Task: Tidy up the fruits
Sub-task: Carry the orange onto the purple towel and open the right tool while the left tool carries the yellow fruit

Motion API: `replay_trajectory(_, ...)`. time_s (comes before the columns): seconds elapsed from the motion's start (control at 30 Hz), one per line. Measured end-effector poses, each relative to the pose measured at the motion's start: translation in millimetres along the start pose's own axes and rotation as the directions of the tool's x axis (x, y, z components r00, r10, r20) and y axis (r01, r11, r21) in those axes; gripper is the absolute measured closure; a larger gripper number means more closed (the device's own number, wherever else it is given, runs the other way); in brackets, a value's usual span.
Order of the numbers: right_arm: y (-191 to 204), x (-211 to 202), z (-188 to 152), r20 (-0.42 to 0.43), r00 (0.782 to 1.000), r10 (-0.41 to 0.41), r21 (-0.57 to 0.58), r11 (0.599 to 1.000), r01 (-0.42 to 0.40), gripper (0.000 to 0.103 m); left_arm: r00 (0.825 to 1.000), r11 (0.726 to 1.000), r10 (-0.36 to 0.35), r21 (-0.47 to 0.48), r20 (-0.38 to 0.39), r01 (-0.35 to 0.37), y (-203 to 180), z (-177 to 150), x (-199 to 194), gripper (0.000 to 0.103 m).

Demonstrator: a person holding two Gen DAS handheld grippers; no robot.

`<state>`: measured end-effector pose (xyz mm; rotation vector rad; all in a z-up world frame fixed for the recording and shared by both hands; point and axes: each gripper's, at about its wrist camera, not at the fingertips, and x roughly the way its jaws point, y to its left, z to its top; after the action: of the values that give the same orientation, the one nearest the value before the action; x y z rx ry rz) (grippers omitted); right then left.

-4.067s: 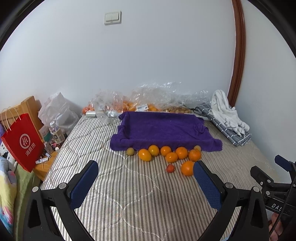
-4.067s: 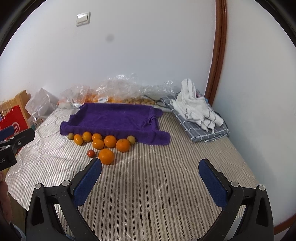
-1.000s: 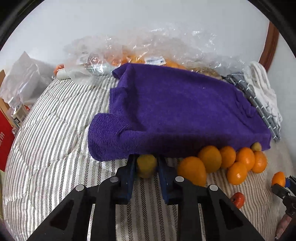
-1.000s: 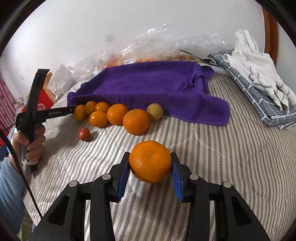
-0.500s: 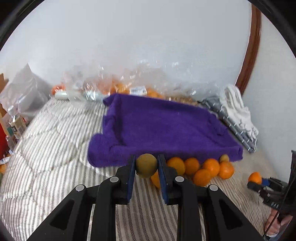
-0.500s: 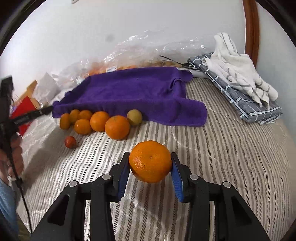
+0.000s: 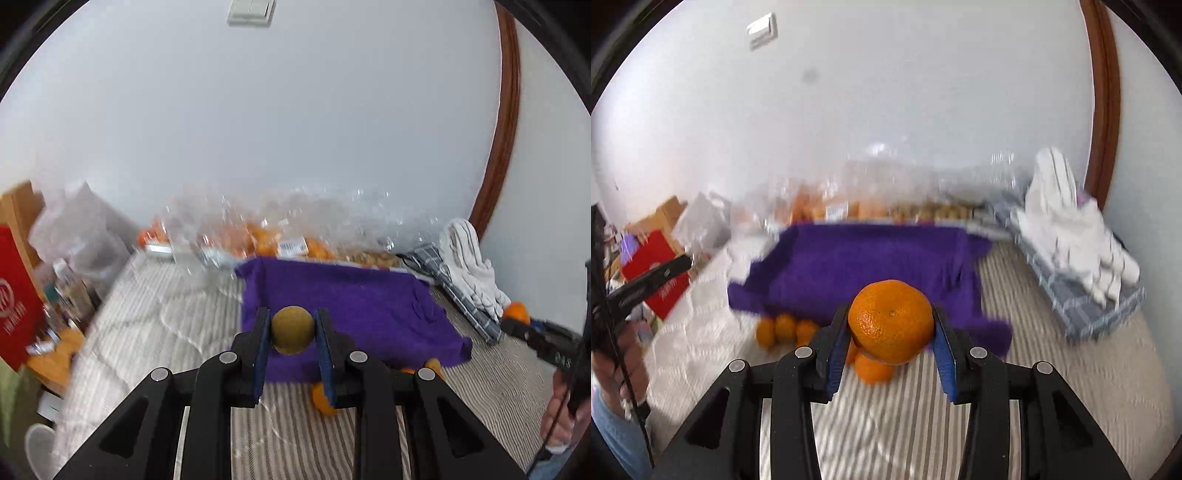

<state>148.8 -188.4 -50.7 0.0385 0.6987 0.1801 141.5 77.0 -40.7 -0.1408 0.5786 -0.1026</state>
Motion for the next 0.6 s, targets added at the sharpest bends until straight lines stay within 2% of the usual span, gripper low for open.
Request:
replay_trajectory(0.13,0,8,37,0.052,0.998,-0.04,-0.012,0.999,0.04,0.061,1.0,1.0,-0.011,0.006,0.022,0.011,-9,20,-1,0.08)
replay_trajectory(0.27,-3,29,61,0.061,0.998,-0.021,-0.008,1.0,0.022,0.061,1.0,1.0,0.001,0.031,0.031,-0.002,-25,36,26,0.08)
replay_trajectory(0.37,-6,48,72,0.059,0.998,-0.017,-0.007,1.0,0.017,0.061,0.999,0.999,-0.025,0.027,0.025,0.024,-34,40,52,0.08)
replay_trajectory(0.5,-13,76,75,0.044,0.999,-0.005,0.01,1.0,0.005,0.061,1.0,0.999,-0.01,0.035,0.007,0.009,-42,38,96,0.08)
replay_trajectory(0.6,-22,99,68,0.013,1.0,-0.005,0.031,1.0,0.004,0.061,1.0,1.0,0.001,0.032,-0.027,0.0,-38,24,125,0.08)
